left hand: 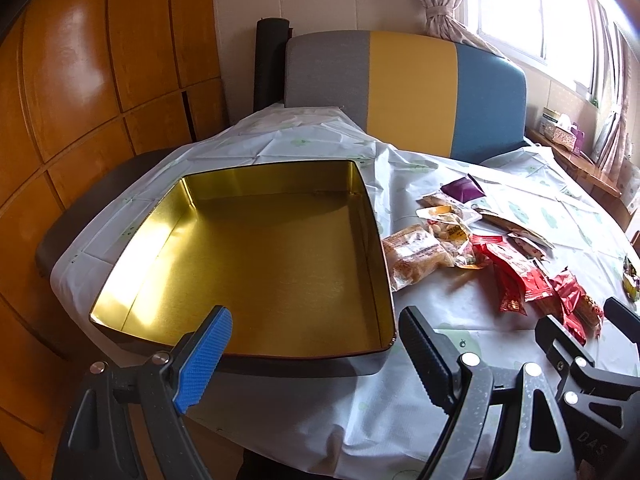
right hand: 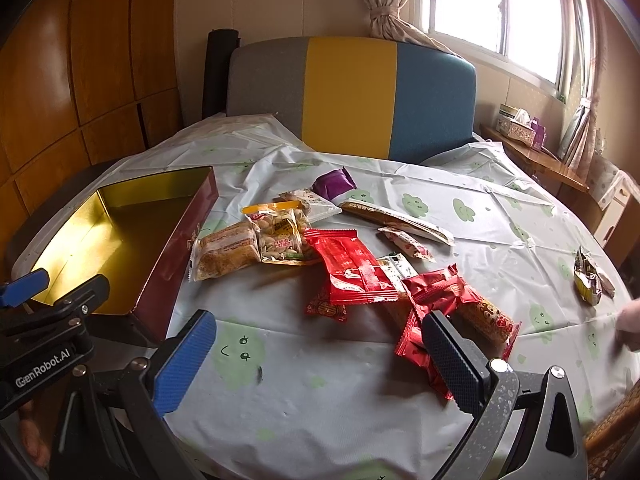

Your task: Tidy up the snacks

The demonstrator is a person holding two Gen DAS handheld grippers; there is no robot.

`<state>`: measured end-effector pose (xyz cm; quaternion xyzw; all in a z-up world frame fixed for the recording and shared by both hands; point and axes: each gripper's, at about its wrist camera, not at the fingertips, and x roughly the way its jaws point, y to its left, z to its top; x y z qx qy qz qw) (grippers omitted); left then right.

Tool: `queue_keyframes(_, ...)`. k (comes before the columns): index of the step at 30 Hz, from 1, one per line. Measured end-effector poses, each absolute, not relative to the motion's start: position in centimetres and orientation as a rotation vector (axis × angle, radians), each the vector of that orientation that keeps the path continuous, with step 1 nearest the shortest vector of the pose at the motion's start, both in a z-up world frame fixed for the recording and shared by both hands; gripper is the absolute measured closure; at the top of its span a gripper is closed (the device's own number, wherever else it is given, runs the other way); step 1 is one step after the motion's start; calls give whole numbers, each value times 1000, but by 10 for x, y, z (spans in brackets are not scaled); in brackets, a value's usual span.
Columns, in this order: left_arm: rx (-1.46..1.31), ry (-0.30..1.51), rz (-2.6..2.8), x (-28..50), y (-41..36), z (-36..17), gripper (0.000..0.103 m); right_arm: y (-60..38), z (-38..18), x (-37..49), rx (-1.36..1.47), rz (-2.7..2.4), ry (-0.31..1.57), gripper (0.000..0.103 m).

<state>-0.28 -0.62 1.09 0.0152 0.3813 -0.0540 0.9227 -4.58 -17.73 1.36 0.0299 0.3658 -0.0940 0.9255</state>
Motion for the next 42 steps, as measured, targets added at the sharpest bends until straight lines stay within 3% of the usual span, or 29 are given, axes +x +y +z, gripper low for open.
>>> queue_keyframes(12,-53,828,-239,0,-9,9,16,-194,15,-43,85,-186,752,0)
queue_keyframes(18,-203,925,-504,20,-25,13,12,-243,24,-44,164,-192,757,0)
queue_keyframes(25,-139,1027,-657,34,-76,15,12,-310,38,-51,209,-250,773,0)
queue_keyframes(27,-123,1071,-656,41,-94,14,17,-324,44,-54,208,-268,771,0)
queue_keyframes(29,-125,1105,-668,48,-110,10,31,-337,49,-57,206,-279,767,0)
queue_keyframes(32,-148,1228,-679,67,-130,-8,44,-357,56,-62,208,-304,755,0)
queue_keyframes(42,-109,1410,-561,124,-199,-50,46,-392,44,-70,298,-321,755,0)
